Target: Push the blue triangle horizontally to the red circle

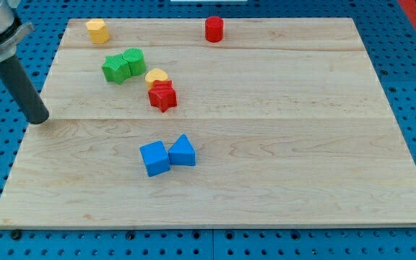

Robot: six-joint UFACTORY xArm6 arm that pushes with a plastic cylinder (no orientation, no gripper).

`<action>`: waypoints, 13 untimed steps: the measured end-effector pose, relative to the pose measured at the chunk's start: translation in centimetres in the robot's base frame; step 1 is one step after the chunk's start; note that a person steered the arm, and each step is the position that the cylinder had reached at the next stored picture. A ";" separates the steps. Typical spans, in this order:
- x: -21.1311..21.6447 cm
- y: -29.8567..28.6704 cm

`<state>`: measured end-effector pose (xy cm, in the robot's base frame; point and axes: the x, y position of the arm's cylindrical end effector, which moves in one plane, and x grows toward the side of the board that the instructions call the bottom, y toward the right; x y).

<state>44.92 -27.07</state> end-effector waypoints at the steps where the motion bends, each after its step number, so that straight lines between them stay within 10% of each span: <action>1: 1.5 0.0; 6: 9.3 18.8; 13: -8.9 40.6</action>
<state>36.02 13.49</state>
